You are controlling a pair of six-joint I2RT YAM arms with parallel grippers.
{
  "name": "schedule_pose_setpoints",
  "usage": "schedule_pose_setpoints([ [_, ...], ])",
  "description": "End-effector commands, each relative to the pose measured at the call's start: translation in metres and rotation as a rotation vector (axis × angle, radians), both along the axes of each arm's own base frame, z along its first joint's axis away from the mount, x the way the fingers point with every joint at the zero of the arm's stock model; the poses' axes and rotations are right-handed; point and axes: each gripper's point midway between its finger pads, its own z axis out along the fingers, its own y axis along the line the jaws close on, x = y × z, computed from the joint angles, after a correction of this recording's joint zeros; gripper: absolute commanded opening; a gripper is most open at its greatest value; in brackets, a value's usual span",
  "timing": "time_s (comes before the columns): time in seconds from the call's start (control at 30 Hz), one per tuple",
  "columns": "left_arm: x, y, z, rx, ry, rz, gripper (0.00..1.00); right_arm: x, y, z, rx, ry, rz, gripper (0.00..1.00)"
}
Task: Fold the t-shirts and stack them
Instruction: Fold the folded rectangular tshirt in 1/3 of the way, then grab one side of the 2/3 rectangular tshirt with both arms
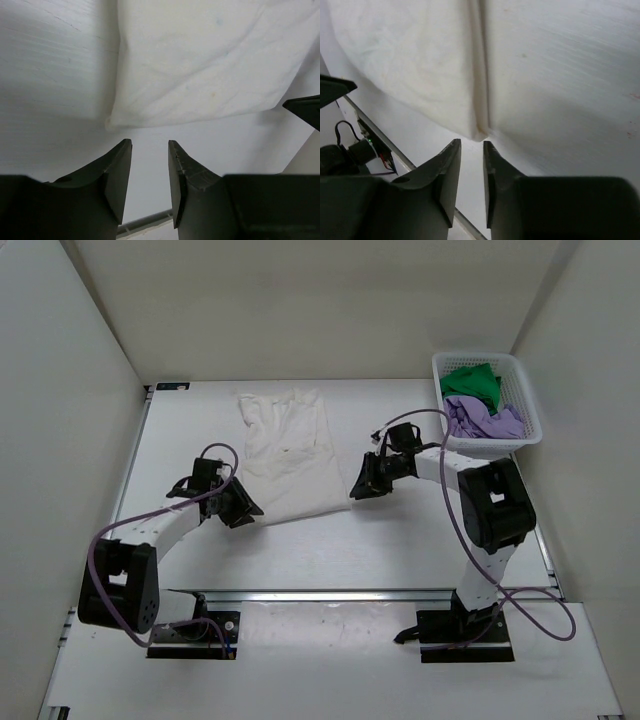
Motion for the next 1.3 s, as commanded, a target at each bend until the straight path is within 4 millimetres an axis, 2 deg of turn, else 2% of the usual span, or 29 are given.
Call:
schedule_pose_setpoints([
  [0.0,-0.009,0.005,-0.004,-0.018,0.019,0.044,0.46,0.004,0.004,0.029,0.075,-0.084,0.004,0.24],
  [0.03,-0.01,0.005,-0.007,-0.02,0.018,0.052,0.47,-0.001,0.007,0.026,0.091,-0.072,0.011,0.3],
  [0.13,-0.014,0.01,-0.019,-0.012,0.032,0.069,0.49,-0.011,0.015,0.023,0.111,-0.053,0.023,0.38],
  [0.17,-0.012,0.014,-0.019,-0.002,0.023,0.089,0.5,-0.017,0.018,0.018,0.105,-0.036,0.037,0.38],
  [0.3,-0.008,0.017,-0.026,-0.002,0.024,0.113,0.51,-0.015,0.015,0.001,0.108,-0.008,-0.007,0.38],
  [0.33,-0.009,0.014,-0.029,-0.002,0.035,0.104,0.52,-0.014,0.017,0.003,0.12,-0.021,0.001,0.39],
  [0.6,-0.007,0.018,-0.047,0.017,0.057,0.16,0.36,-0.007,0.02,-0.014,0.091,0.002,-0.013,0.39],
  [0.7,-0.003,0.016,-0.046,0.02,0.053,0.162,0.29,-0.008,0.022,-0.022,0.09,0.013,-0.017,0.36],
  [0.77,0.003,0.014,-0.044,0.021,0.043,0.156,0.23,-0.007,0.023,-0.022,0.094,0.018,-0.022,0.25],
  [0.8,0.003,0.014,-0.044,0.025,0.044,0.157,0.18,-0.006,0.025,-0.021,0.098,0.01,-0.02,0.24],
  [0.9,0.006,0.012,-0.042,0.036,0.044,0.137,0.09,-0.007,0.024,-0.025,0.094,0.019,-0.022,0.12],
  [0.97,0.011,0.012,-0.036,0.042,0.022,0.126,0.01,-0.004,0.024,-0.023,0.093,0.011,-0.028,0.01],
  [1.07,0.0,0.011,-0.038,0.098,0.064,0.065,0.0,-0.009,0.022,-0.02,0.083,0.016,-0.025,0.0],
  [1.1,-0.001,0.008,-0.034,0.123,0.054,0.029,0.0,-0.011,0.021,-0.012,0.078,-0.006,-0.028,0.0],
  [1.2,-0.031,0.003,-0.033,0.144,0.102,-0.058,0.0,-0.041,0.011,-0.005,0.058,-0.001,-0.007,0.01],
  [1.23,-0.043,0.0,-0.028,0.136,0.115,-0.094,0.0,-0.058,0.006,-0.003,0.039,0.008,-0.003,0.01],
  [1.27,-0.061,0.003,-0.032,0.153,0.163,-0.12,0.0,-0.071,0.001,-0.005,0.022,0.029,0.001,0.01],
])
